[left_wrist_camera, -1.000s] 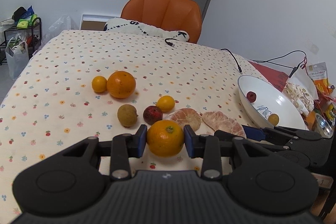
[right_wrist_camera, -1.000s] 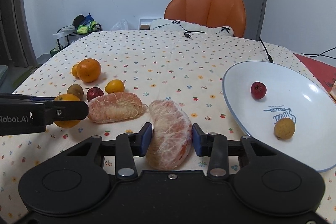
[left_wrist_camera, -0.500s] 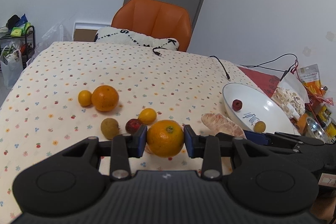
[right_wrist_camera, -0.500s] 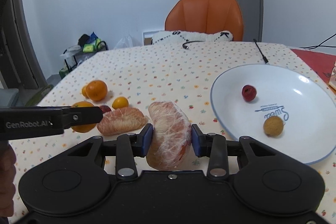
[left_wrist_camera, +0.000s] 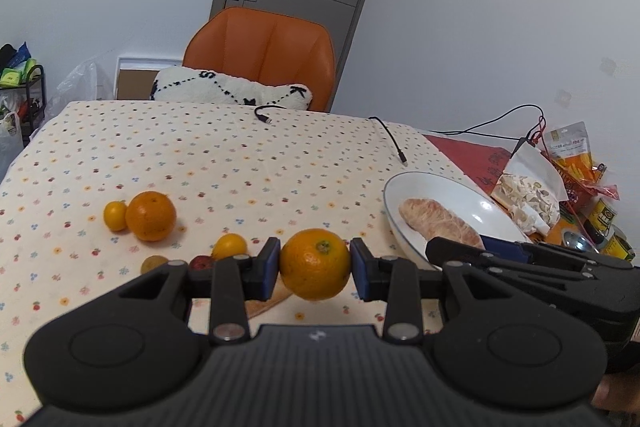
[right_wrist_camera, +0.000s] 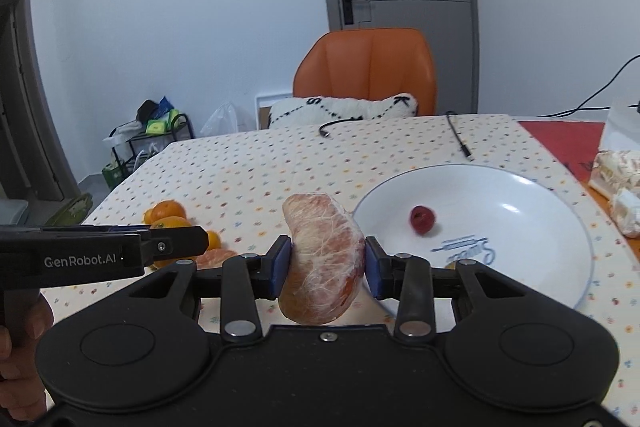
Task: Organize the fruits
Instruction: 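Carry the orange in the left tool while the right tool carries the pomelo segment to the plate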
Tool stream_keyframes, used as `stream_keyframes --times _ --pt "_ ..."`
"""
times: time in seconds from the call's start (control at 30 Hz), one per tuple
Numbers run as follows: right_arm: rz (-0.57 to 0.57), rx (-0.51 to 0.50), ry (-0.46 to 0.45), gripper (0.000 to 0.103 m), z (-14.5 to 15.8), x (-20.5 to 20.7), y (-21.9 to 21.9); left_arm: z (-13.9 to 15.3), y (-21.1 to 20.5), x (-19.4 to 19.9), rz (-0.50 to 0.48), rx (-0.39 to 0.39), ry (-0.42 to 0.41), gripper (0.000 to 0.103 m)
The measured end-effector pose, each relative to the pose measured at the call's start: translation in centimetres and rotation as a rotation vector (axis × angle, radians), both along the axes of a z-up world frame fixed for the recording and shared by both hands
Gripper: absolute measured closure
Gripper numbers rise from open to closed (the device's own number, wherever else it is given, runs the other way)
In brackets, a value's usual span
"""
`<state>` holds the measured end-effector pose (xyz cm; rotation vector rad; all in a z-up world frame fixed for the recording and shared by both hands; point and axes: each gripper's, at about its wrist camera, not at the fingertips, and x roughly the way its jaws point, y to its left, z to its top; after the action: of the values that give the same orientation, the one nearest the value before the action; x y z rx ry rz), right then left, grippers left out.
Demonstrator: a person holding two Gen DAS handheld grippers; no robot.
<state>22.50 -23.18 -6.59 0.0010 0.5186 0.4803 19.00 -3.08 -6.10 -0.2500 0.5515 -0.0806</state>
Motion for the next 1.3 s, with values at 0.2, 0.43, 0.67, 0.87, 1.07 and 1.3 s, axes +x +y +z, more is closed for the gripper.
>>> stream_keyframes --times 0.2,0.43,0.67,0.87,1.07,1.3 --pt "-0.042 0.006 -0.009 0.066 0.3 0.2 -1.7 0.3 -1.3 0.7 -0.030 -0.001 -0.014 0.067" --pt "-0.097 0.011 -0.017 0.066 0.7 0.6 -4.2 0.8 -3.1 1.8 -0.059 -0.002 -0.031 0.067" --pt "-0.165 0.010 -0.021 0.066 0.8 1.3 -7.0 0.9 -5.2 3.1 -0.100 0.000 -0.033 0.067" --pt "-0.213 0.004 -0.005 0.066 0.3 2.3 -9.0 0.7 -7.0 4.3 -0.133 0.000 -0.027 0.067" --pt "-0.240 -0.012 0.012 0.066 -0.3 3.2 -10.7 0.0 -8.5 5.9 -0.152 0.003 -0.011 0.067" --pt "-0.254 -0.038 0.012 0.066 -0.7 4.0 -11.8 -1.1 -10.0 7.7 -0.163 0.028 0.015 0.067"
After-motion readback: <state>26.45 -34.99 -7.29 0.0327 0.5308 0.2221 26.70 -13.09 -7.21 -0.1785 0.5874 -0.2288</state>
